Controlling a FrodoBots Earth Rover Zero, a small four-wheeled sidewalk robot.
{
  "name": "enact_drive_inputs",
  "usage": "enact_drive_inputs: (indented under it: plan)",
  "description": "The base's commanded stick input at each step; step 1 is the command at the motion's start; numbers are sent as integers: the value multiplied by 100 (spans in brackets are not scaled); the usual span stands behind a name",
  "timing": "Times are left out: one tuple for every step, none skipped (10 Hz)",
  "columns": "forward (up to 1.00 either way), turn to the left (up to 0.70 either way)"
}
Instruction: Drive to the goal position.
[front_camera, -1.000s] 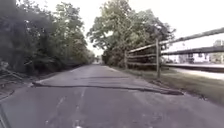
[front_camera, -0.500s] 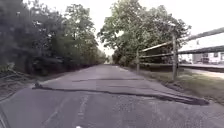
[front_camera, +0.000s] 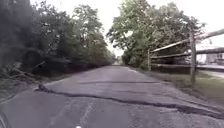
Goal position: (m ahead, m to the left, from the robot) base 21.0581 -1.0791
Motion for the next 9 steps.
enact_drive_inputs:
  plan:
    - [73,0]
    - [85,0]
    - [85,0]
    - [99,0]
    - [100,0]
    - [100,0]
    - [100,0]
    - [100,0]
    - [100,0]
